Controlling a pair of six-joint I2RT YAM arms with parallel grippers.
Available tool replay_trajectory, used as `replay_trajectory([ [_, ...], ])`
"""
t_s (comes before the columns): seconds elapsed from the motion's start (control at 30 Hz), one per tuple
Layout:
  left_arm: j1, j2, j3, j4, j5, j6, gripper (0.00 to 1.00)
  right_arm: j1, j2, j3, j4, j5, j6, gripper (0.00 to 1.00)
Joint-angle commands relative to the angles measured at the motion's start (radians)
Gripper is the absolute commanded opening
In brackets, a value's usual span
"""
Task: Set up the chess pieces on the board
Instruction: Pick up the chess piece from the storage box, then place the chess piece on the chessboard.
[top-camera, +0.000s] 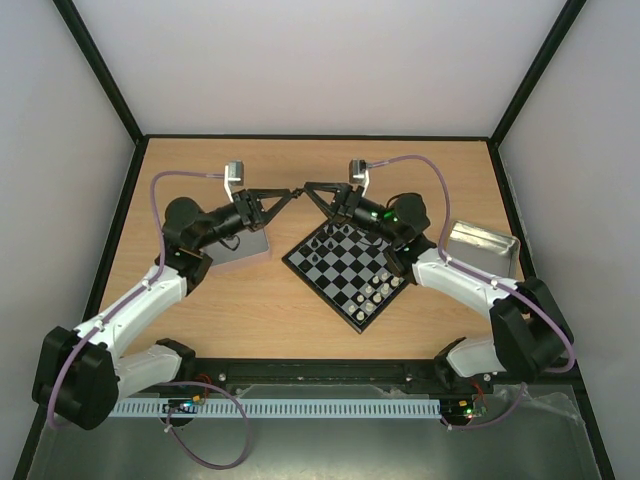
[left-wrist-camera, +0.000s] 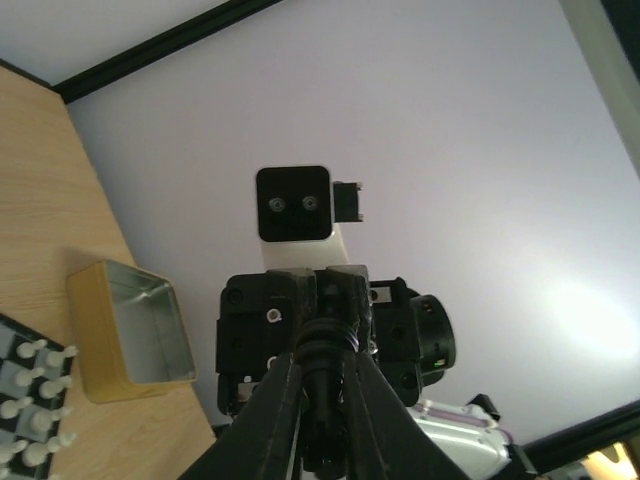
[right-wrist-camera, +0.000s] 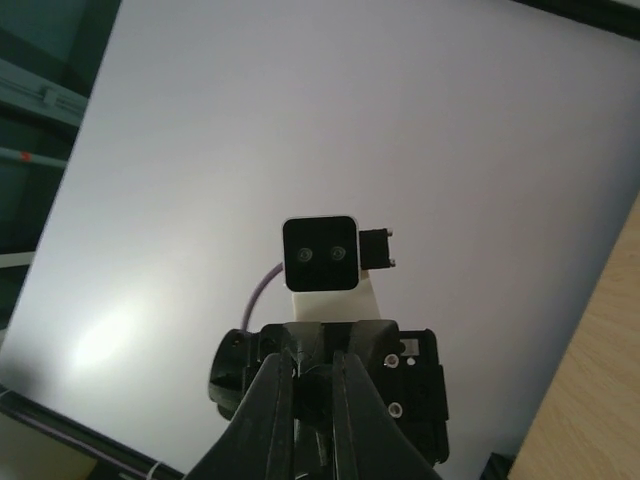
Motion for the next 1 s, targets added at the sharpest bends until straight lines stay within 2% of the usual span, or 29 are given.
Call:
replay_trajectory([
  [0.0, -0.005, -0.022, 0.026, -0.177, -0.034, 0.144, 0.04, 0.005, -0.037, 0.009, -0.154, 0.075, -0.146, 0.02],
  [0.1, -0.004, -0.034, 0.092, -0.479, -0.090, 0.331, 0.03, 0.005, -0.074, 0.053, -0.431, 0.201, -0.337, 0.02],
  [0.2, -0.005, -0.009, 0.193, -0.837, -0.205, 0.556, 0.03, 0.003, -0.106, 0.087, -0.700, 0.413, -0.491, 0.02],
  [0.3, -0.008, 0.059, 0.274, -1.119, -0.316, 0.727, 0.03, 0.003, -0.129, 0.090, -0.832, 0.591, -0.578, 0.02],
  [0.4, -0.035, 0.157, 0.329, -1.306, -0.411, 0.832, 0.02, 0.003, -0.141, 0.082, -0.909, 0.717, -0.625, 0.02],
  [0.6, -0.169, 0.353, 0.456, -1.499, -0.603, 0.896, 0.02, 0.000, -0.160, 0.040, -0.927, 0.794, -0.635, 0.02],
  [0.73, -0.235, 0.508, 0.543, -1.564, -0.636, 0.917, 0.02, -0.006, -0.177, 0.016, -0.928, 0.808, -0.637, 0.02],
  [0.83, -0.285, 0.609, 0.622, -1.613, -0.714, 0.922, 0.02, -0.010, -0.192, 0.002, -0.932, 0.818, -0.639, 0.02],
  [0.97, -0.308, 0.699, 0.705, -1.639, -0.753, 0.921, 0.03, -0.015, -0.204, -0.007, -0.939, 0.828, -0.645, 0.02],
])
